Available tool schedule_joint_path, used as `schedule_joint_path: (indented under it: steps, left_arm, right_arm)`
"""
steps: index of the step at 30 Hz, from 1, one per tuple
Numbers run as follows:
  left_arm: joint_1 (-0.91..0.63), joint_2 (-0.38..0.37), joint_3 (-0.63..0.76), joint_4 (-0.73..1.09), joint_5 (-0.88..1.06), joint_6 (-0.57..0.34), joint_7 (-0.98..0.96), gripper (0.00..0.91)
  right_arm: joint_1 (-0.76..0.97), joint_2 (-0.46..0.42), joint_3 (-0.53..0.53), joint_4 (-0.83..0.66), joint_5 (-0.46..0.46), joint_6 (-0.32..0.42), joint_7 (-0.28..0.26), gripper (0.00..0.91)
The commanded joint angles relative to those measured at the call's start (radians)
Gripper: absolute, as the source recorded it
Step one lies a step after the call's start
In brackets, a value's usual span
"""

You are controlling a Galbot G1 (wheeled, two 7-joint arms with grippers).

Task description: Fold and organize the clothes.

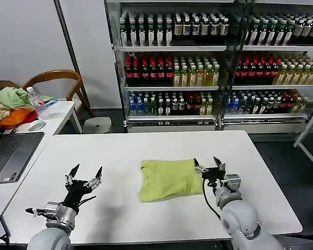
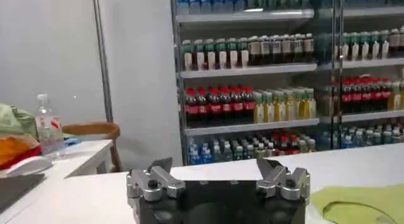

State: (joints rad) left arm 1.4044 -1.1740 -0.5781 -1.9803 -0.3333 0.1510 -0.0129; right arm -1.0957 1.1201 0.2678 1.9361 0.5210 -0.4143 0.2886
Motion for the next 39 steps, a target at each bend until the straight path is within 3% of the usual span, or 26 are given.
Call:
schedule_joint_path:
  steps: [1,3,13,25,33,36,39]
  left_arm:
    - [-0.01,0.01,0.003,0.007,-0.01,-0.009,0.003,0.907]
    - [-0.016,0.012,0.006,0.01,-0.008,-0.015,0.005,0.907]
    - [-0.039,0.008,0.029,0.043,0.095,-0.167,0.018,0.907]
    - [-0.077,0.014,0.029,0.087,0.193,-0.243,0.002,0.907]
    - [-0.083,0.011,0.02,0.1,0.201,-0.258,0.018,0.907]
    - [-0.091,0.007,0.017,0.121,0.208,-0.289,0.03,0.907]
    - [-0.092,0.003,0.017,0.127,0.203,-0.286,0.028,0.907]
  right_arm:
    - [0.04,-0.054,0.112,-0.05,-0.195,0.117,-0.173,0.907]
    - [0.042,-0.055,0.125,-0.077,-0.256,0.151,-0.199,0.907]
    - [0.053,-0.059,0.179,-0.194,-0.279,0.291,-0.262,0.907]
    - [0.058,-0.045,0.169,-0.239,-0.286,0.344,-0.304,0.907]
    - [0.044,-0.042,0.171,-0.239,-0.336,0.35,-0.351,0.907]
    - [0.036,-0.038,0.172,-0.246,-0.391,0.388,-0.353,0.907]
    - [0.019,-0.046,0.171,-0.235,-0.384,0.39,-0.35,0.907]
